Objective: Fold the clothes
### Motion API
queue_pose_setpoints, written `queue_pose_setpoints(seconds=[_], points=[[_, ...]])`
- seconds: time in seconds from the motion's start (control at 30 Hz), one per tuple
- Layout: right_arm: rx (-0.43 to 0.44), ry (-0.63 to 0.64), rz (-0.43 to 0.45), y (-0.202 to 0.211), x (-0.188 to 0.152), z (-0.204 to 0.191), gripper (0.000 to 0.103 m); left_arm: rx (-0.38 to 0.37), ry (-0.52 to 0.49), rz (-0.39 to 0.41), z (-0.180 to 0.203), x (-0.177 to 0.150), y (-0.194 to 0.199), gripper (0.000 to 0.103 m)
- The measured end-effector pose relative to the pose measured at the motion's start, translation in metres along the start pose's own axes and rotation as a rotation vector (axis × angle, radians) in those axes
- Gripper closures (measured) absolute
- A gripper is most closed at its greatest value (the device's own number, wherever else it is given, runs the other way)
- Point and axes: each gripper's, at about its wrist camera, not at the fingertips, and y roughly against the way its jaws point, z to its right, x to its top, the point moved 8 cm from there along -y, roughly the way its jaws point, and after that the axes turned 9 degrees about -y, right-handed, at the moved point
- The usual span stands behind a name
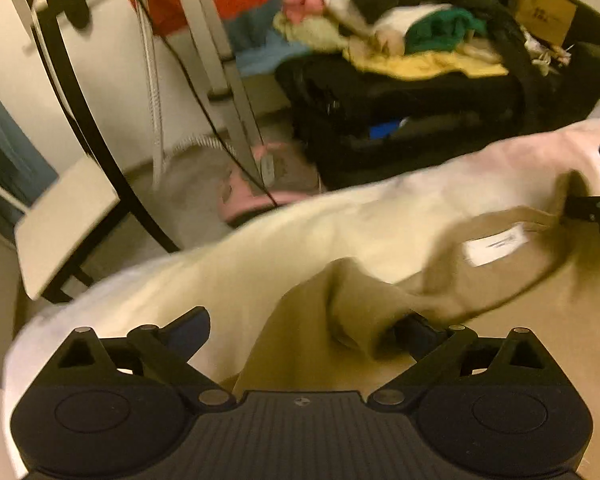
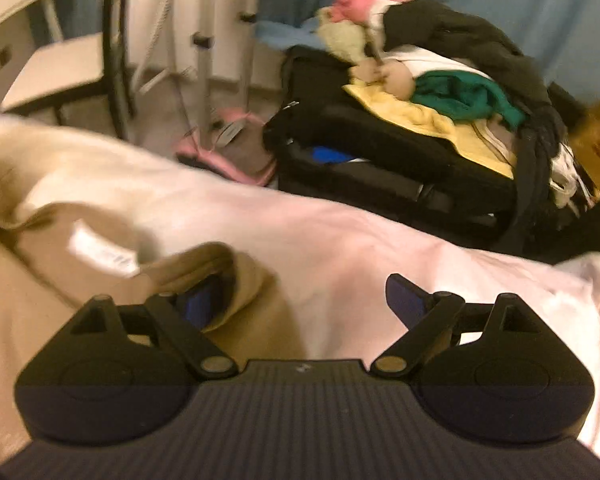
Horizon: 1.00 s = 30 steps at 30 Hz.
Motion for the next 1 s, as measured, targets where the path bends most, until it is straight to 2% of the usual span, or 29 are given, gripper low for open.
queue_pose_setpoints(seconds=[0.1, 0.2, 0.27, 0.3, 0.53, 0.7, 0.8, 0.87, 1.0], points=[[0.012, 0.010, 0.071, 0.039, 0.004, -0.011, 0.013, 0.018, 0.000, 0.063, 0.017, -0.009, 0.040, 0.001], [0.013, -0.013, 0.155, 0.089, -0.002, -0.017, 0.013, 0.063, 0.040, 0.159, 0.042, -0.029, 0.098, 0.001], [0.030, -0.063, 0.216, 0.127, -0.016, -0.018, 0.013, 0.075, 0.088, 0.223, 0.068, -0.051, 0.160, 0.001], [0.047, -0.095, 0.244, 0.147, -0.026, -0.017, 0.013, 0.069, 0.115, 0.239, 0.074, -0.065, 0.177, 0.001], [0.169, -0.315, 0.390, 0.284, -0.126, -0.011, 0.013, 0.025, 0.299, 0.352, 0.120, -0.169, 0.298, 0.001], [0.232, -0.399, 0.429, 0.347, -0.206, -0.005, 0.013, -0.006, 0.432, 0.433, 0.151, -0.243, 0.385, 0.003], [0.248, -0.426, 0.466, 0.371, -0.241, -0.002, 0.013, -0.035, 0.523, 0.428, 0.145, -0.277, 0.404, 0.003], [0.259, -0.448, 0.478, 0.378, -0.259, -0.001, 0.013, -0.075, 0.615, 0.421, 0.133, -0.296, 0.404, 0.013], [0.326, -0.532, 0.456, 0.363, -0.283, 0.005, 0.013, -0.152, 0.807, 0.423, 0.103, -0.321, 0.386, 0.017]])
